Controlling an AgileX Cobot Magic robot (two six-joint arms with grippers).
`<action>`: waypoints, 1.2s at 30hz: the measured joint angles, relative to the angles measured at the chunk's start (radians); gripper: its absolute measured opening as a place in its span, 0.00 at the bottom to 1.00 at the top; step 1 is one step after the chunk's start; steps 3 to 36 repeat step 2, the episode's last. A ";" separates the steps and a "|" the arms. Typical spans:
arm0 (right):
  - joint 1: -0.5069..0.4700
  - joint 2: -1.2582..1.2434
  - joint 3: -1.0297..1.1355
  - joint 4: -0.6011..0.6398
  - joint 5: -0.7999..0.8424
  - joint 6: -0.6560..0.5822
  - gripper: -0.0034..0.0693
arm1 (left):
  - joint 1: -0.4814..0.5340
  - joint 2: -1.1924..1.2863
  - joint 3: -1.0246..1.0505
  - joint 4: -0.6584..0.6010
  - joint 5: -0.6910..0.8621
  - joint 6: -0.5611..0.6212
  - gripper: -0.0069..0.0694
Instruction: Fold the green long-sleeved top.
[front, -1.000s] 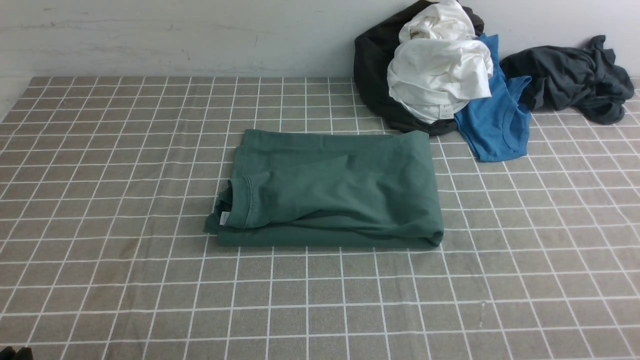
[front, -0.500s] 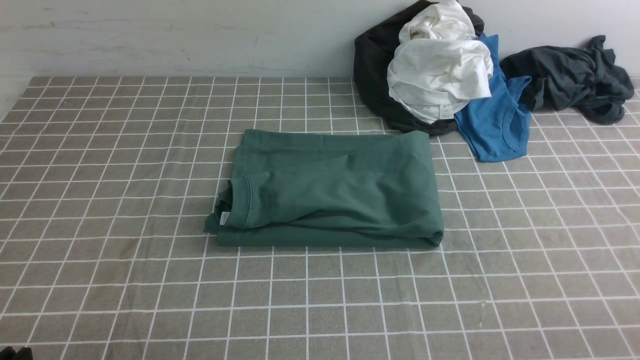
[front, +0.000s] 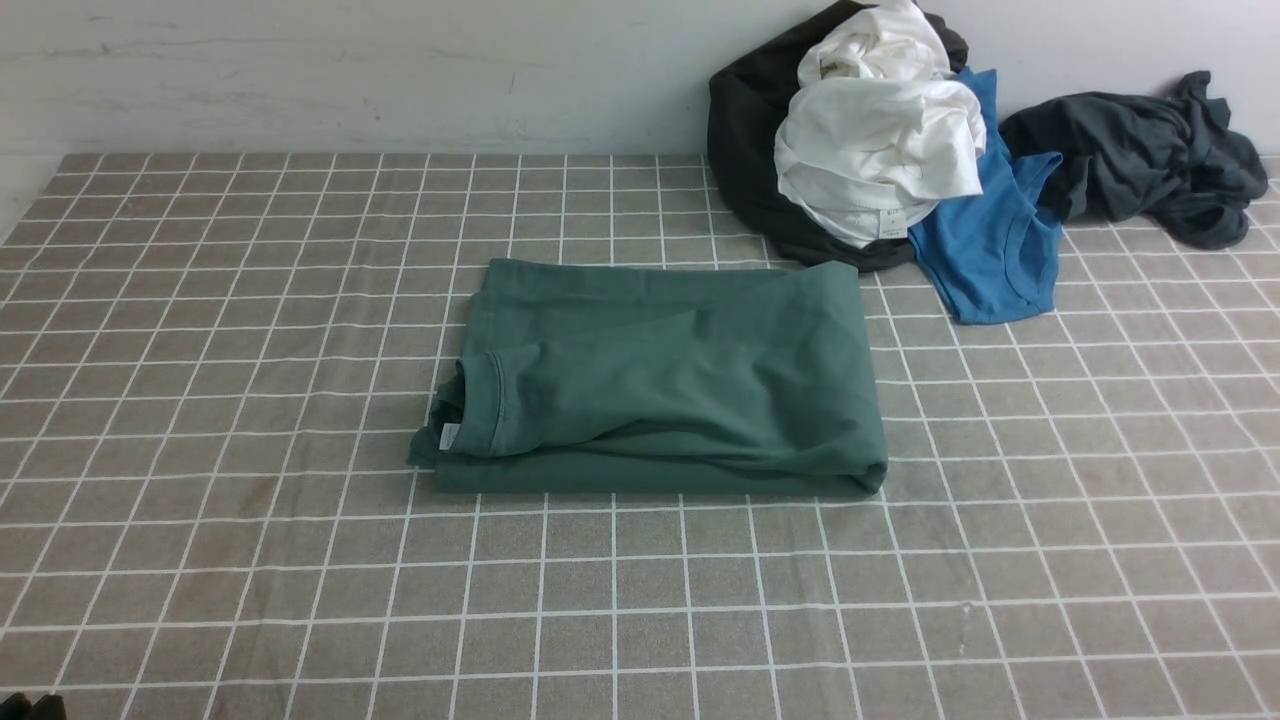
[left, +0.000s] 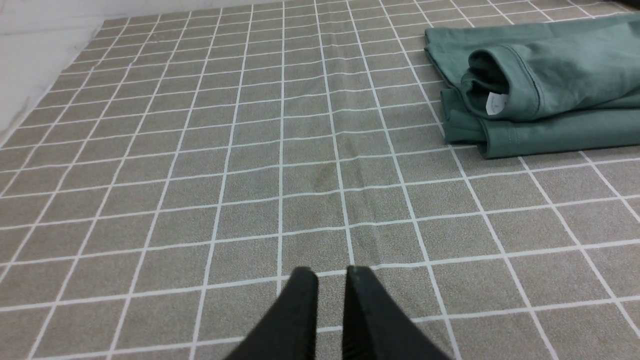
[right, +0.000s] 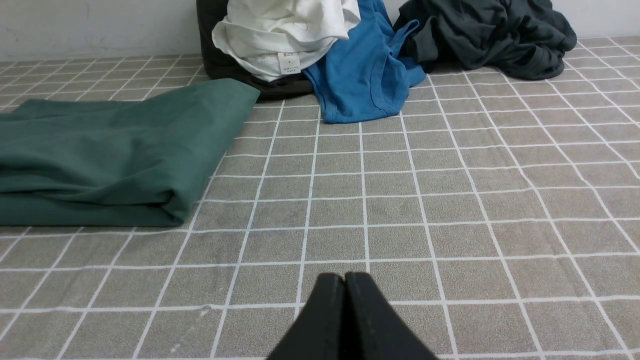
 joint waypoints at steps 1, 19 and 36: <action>0.000 0.000 0.000 0.000 0.000 0.000 0.03 | 0.000 0.000 0.000 0.000 0.000 -0.001 0.18; 0.000 0.000 0.000 0.000 0.000 0.000 0.03 | 0.000 0.000 0.000 0.000 0.000 -0.001 0.18; 0.000 0.000 0.000 0.000 0.000 0.000 0.03 | 0.000 0.000 0.000 0.000 0.000 -0.001 0.18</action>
